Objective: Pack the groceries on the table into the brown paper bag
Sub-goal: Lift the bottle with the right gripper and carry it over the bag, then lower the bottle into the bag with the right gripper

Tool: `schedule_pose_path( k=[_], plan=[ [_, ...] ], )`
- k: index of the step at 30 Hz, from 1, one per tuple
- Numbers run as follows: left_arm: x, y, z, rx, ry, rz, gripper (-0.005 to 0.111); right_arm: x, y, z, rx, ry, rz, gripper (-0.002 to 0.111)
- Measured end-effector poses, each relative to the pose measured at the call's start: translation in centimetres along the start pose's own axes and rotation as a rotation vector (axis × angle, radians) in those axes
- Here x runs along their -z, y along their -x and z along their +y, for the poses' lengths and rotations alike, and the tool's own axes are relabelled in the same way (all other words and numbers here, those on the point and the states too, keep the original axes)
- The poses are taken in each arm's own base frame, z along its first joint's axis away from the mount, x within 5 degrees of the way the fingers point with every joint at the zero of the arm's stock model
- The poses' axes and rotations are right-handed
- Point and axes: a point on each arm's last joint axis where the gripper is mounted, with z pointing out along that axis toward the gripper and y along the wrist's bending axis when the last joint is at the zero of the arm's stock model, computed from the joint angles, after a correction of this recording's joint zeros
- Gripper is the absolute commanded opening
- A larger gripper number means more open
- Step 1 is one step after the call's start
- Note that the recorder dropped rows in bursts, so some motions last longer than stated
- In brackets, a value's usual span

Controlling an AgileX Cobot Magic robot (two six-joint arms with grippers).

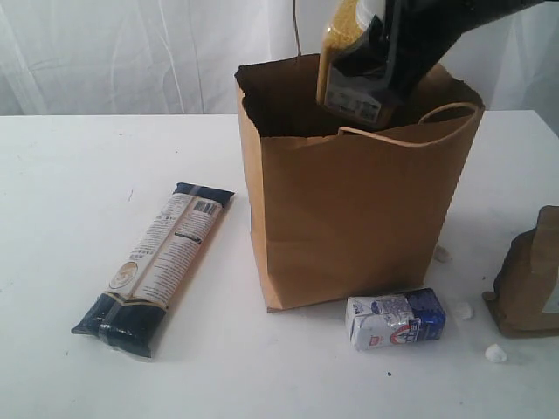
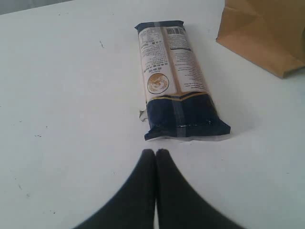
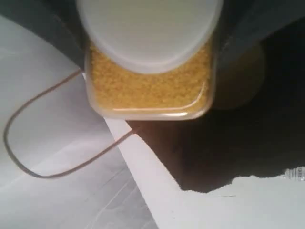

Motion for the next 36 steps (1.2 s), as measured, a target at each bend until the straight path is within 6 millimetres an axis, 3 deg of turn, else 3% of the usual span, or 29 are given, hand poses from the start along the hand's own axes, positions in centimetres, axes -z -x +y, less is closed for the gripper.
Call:
schedule_pose_path(
  k=[12,17,20,24,26,36],
  plan=[
    [0.0,0.0,0.0,0.0,0.0,0.0,0.0,-4.6,-1.8,0.7,0.157,0.139,0.042,0.0],
    [0.0,0.0,0.0,0.0,0.0,0.0,0.0,-5.3,-1.9,0.6,0.157,0.139,0.03,0.002],
    [0.0,0.0,0.0,0.0,0.0,0.0,0.0,-5.3,-1.8,0.5,0.157,0.139,0.029,0.016],
    [0.0,0.0,0.0,0.0,0.0,0.0,0.0,-5.3,-1.8,0.6,0.145,0.143,0.029,0.051],
    [0.0,0.0,0.0,0.0,0.0,0.0,0.0,-5.3,-1.8,0.6,0.122,0.144,0.029,0.061],
    [0.0,0.0,0.0,0.0,0.0,0.0,0.0,-3.9,-1.1,0.6,0.008,0.137,0.013,0.062]
  ],
)
